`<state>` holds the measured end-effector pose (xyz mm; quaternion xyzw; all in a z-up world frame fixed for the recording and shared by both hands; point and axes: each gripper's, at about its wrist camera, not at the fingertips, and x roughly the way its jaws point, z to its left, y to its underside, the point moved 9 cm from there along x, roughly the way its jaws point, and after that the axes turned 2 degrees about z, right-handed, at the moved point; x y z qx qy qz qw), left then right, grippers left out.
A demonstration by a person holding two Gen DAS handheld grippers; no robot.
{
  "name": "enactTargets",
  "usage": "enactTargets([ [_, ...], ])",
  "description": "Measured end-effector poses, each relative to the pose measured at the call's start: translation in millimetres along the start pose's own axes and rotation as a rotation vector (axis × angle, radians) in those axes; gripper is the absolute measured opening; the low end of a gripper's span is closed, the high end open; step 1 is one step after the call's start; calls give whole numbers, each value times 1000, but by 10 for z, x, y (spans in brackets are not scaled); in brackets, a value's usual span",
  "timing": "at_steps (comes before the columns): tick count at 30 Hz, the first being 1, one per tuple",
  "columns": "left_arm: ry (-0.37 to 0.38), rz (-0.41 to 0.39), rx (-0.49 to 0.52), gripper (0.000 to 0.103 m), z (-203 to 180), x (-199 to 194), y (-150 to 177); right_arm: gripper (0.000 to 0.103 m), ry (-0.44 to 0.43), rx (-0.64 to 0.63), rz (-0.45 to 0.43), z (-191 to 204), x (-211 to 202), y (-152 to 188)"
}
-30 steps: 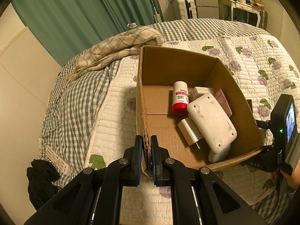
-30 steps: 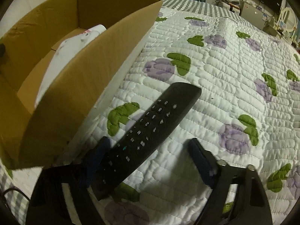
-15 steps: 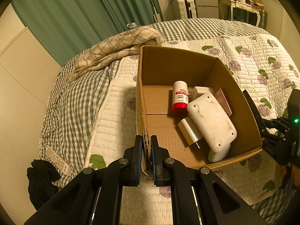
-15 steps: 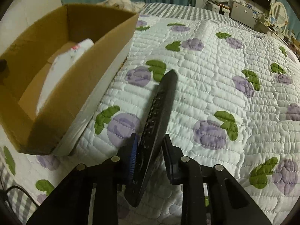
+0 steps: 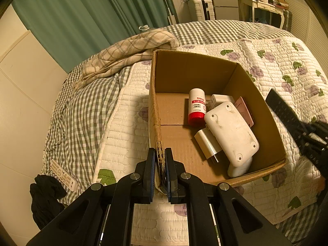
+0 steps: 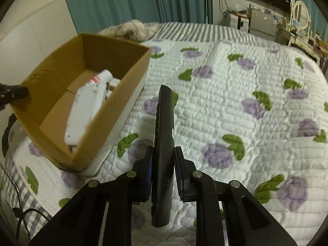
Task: Organize rigid objects
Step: 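Carry the black remote into the box and release it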
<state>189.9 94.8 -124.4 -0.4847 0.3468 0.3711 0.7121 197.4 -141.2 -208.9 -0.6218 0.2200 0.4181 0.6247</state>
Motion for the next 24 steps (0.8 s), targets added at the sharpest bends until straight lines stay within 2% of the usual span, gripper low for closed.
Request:
enactTargets([
  [6, -1, 0, 0, 7, -2, -1, 1, 19, -14, -5, -81, 24, -301, -299],
  [11, -1, 1, 0, 7, -3, -1, 2, 19, -29, -52, -169, 164, -581, -707],
  [19, -1, 0, -1, 7, -5, -1, 1, 19, -82, -164, -286, 667, -862, -1361],
  [24, 0, 0, -1, 7, -8, -1, 1, 19, -148, -210, -275, 1100, -722, -1562],
])
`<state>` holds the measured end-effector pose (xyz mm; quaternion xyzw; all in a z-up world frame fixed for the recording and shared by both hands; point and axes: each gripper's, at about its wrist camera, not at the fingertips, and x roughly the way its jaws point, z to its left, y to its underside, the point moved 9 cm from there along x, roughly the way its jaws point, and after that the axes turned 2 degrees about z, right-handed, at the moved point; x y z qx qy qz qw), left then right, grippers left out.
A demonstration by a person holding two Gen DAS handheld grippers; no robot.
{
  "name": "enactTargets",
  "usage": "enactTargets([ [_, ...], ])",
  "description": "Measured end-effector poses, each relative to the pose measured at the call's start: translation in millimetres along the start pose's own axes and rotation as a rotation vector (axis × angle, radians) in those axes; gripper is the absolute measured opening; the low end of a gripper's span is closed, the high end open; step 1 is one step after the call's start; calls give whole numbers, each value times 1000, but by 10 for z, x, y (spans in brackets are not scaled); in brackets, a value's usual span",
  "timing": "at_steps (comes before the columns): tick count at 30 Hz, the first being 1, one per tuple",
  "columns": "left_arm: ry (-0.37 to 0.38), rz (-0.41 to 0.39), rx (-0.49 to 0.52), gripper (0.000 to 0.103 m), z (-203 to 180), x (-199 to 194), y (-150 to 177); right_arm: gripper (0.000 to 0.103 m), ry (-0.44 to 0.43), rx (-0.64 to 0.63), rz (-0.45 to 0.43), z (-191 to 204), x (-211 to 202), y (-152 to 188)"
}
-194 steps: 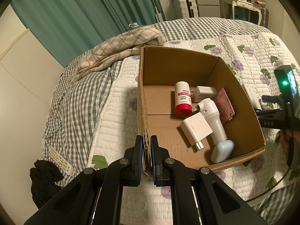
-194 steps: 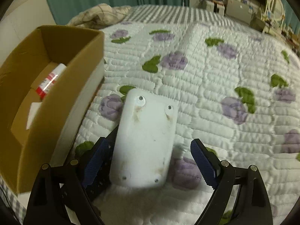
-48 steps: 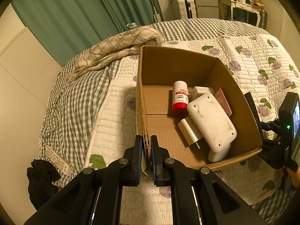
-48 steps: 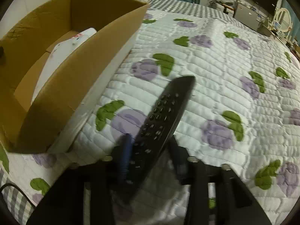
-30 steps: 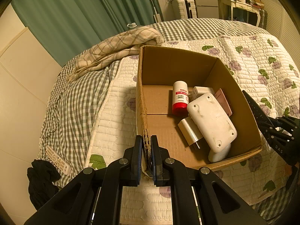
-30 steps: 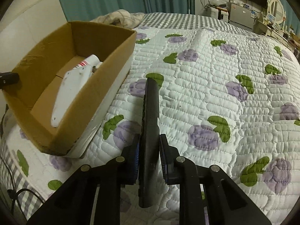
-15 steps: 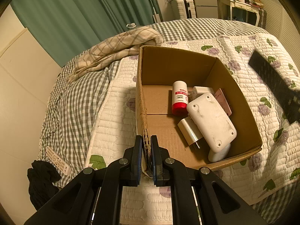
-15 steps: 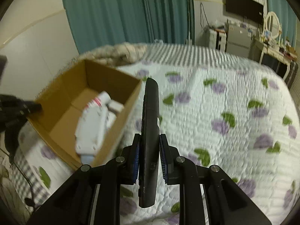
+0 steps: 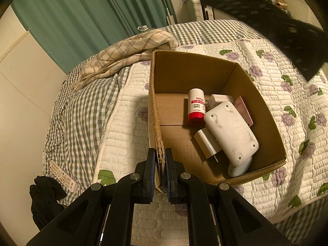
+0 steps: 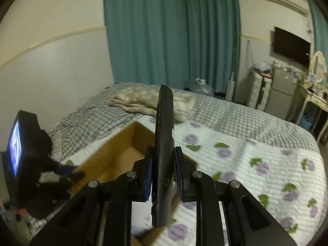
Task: Organize rigid objects
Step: 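Carry the black remote into the box and release it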
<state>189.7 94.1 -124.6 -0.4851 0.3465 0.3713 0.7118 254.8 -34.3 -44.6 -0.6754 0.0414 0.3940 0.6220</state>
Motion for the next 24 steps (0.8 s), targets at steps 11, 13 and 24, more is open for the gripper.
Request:
enactTargets([
  [11, 7, -5, -1, 7, -23, 23, -29, 19, -39, 6, 156, 353, 821, 321],
  [13, 9, -7, -2, 7, -26, 25, -33, 19, -45, 27, 210, 355, 973, 462],
  [24, 11, -8, -3, 7, -22, 29, -35, 19, -40, 46, 299, 362, 1262, 774],
])
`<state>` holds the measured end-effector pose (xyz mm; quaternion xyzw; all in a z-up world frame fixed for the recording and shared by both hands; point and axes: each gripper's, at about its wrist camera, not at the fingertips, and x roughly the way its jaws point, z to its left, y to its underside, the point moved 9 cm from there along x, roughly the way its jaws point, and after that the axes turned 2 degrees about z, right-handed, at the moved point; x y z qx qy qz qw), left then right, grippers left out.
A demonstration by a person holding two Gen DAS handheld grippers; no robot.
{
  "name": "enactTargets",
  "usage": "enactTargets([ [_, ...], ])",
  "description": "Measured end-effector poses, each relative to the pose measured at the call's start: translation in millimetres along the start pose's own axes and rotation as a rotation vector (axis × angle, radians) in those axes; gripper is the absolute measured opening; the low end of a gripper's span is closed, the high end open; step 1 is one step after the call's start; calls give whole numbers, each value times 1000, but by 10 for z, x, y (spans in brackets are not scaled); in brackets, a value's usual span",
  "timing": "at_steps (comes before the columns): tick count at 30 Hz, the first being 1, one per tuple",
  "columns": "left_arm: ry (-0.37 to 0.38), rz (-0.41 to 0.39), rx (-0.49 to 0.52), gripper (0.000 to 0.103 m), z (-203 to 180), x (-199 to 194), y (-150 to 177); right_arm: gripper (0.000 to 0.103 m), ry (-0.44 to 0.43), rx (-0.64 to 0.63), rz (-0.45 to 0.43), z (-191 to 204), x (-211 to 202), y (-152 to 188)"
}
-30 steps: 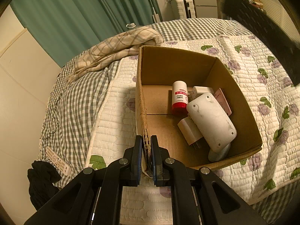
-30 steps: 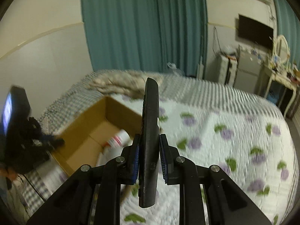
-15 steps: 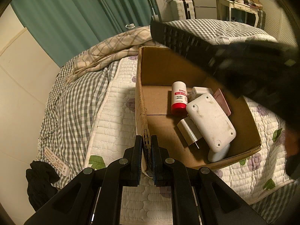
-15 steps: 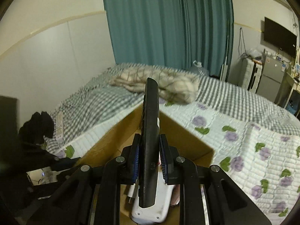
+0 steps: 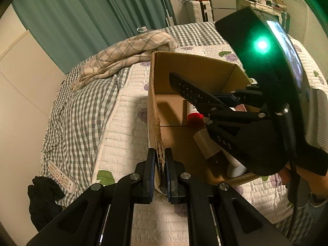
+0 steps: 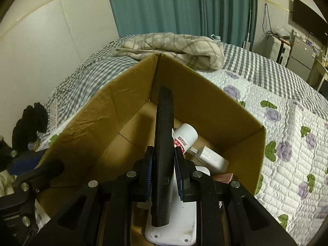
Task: Organize rigid objects
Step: 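Carry the black remote into the box and release it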
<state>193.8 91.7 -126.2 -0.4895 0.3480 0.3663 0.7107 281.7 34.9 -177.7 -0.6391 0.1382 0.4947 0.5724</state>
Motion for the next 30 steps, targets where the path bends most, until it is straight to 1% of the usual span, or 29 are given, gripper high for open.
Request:
enactTargets([
  [3, 0, -1, 0, 7, -1, 0, 3, 19, 4, 13, 9, 4, 60, -19],
  [6, -1, 0, 1, 7, 6, 0, 9, 19, -5, 25, 37, -7, 115, -10],
  [12, 1, 0, 0, 7, -2, 9, 13, 21, 3, 32, 41, -35, 105, -23],
  [14, 2, 1, -2, 7, -4, 8, 14, 35, 27, 34, 23, -69, 53, -23],
  [15, 3, 0, -3, 7, -2, 6, 14, 50, 34, 42, 12, -87, 12, -25],
  [16, 3, 1, -4, 7, -6, 9, 10, 57, 33, 52, -4, -104, -42, -30],
  [18, 5, 0, -5, 8, -1, 5, 8, 58, 37, 61, -37, -146, -174, -46],
  [22, 5, -1, -8, 8, 10, 15, -3, 62, 89, 57, -93, -269, -395, -78],
  [30, 15, -3, -21, 8, 31, 5, 8, 62, 117, 93, -90, -499, -598, 110],
])
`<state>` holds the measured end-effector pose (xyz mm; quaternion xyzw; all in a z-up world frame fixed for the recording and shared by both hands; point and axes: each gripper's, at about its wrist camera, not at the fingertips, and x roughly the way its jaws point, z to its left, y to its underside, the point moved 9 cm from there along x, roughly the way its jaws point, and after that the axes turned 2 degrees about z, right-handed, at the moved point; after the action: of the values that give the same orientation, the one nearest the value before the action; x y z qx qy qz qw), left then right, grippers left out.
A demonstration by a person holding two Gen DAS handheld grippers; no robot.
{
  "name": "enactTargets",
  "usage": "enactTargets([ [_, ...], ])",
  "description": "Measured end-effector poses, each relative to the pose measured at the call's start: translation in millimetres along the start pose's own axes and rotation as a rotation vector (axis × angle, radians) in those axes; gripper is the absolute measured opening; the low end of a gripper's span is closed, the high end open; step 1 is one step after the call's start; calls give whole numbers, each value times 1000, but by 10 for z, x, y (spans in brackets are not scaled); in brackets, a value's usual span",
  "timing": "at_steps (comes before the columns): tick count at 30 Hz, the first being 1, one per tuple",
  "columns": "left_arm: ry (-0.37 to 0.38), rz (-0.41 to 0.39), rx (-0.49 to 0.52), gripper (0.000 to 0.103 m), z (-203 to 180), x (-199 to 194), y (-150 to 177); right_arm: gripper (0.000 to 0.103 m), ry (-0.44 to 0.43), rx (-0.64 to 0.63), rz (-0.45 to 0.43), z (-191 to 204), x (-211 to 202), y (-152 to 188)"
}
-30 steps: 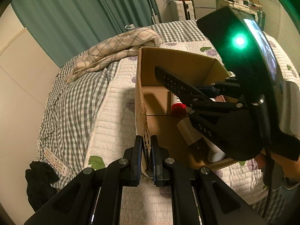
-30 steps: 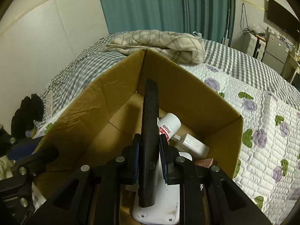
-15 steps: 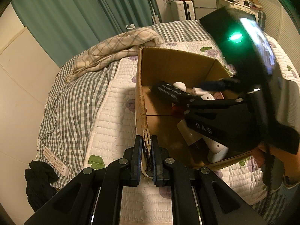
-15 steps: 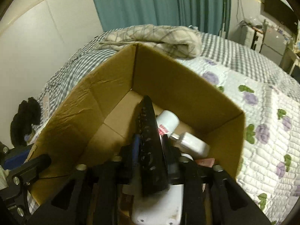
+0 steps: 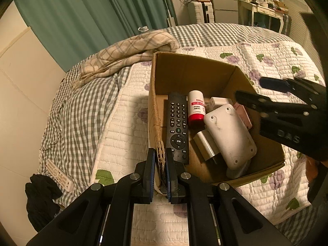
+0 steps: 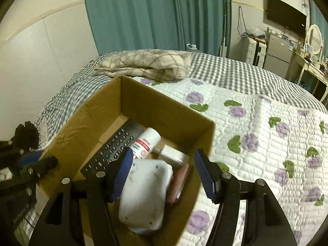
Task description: Organize rigid objects
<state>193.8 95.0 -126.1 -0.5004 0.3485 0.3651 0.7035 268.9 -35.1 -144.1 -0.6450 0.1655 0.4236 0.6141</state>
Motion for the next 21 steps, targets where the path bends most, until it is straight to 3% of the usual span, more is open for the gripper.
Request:
enactTargets([
  [7, 17, 10, -6, 8, 3, -28, -7, 62, 45, 38, -23, -230, -378, 119],
  [14, 54, -15, -27, 9, 59, -282, -91, 62, 103, 84, -109, -491, -1082, 135],
  [21, 37, -195, -37, 16, 77, -1111, -252, 65, 152, 101, -210, -599, -1750, 154],
])
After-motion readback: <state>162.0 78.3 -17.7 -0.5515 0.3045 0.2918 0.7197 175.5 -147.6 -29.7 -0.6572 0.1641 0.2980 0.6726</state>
